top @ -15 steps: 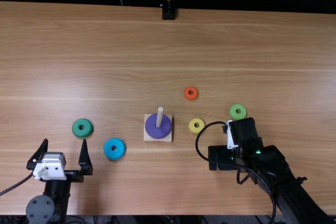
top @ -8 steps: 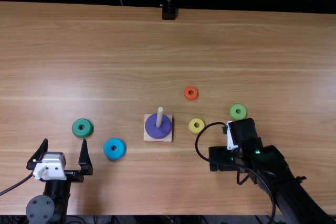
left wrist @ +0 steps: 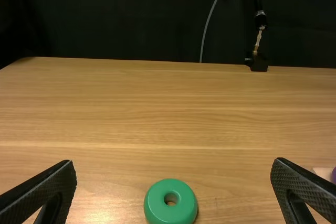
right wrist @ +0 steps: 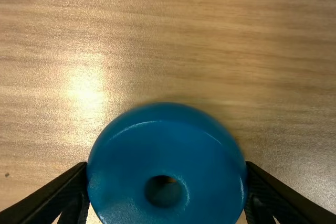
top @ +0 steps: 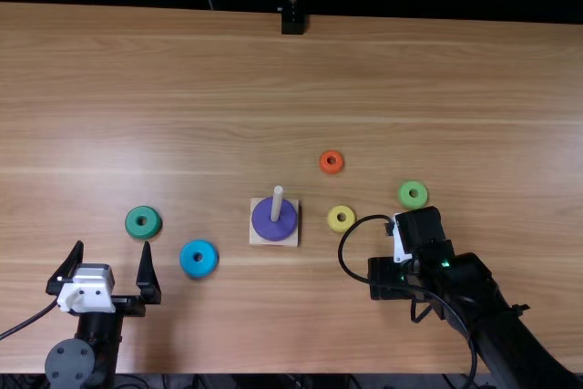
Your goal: Build the Hanoi tower: stack the rings onto the peg from bottom to top in this color order: purple, dark blue, light blue, dark green, light green, yellow, orange.
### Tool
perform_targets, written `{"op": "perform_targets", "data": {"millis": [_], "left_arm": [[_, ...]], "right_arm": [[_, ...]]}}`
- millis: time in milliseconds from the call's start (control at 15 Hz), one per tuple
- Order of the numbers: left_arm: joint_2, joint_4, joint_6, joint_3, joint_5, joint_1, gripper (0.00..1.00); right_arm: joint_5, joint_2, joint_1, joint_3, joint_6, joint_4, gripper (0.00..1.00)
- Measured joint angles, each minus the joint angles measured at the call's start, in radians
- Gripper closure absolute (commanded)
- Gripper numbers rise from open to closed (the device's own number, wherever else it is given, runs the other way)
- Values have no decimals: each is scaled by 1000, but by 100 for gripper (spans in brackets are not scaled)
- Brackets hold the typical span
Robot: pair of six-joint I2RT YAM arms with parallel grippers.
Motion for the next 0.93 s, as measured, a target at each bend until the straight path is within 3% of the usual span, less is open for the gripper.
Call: {"op": "perform_targets", "data": {"millis": [133,467,933], "left_arm": [[0,0,-1,0,0,0,0],[0,0,0,0,0,0,0],[0,0,0,0,0,0,0]], "right_arm": [[0,1,0,45,-24,-25,100],[0,1,0,354,-107,-273,100],[-2,93,105,797,-125,-695,100]]}}
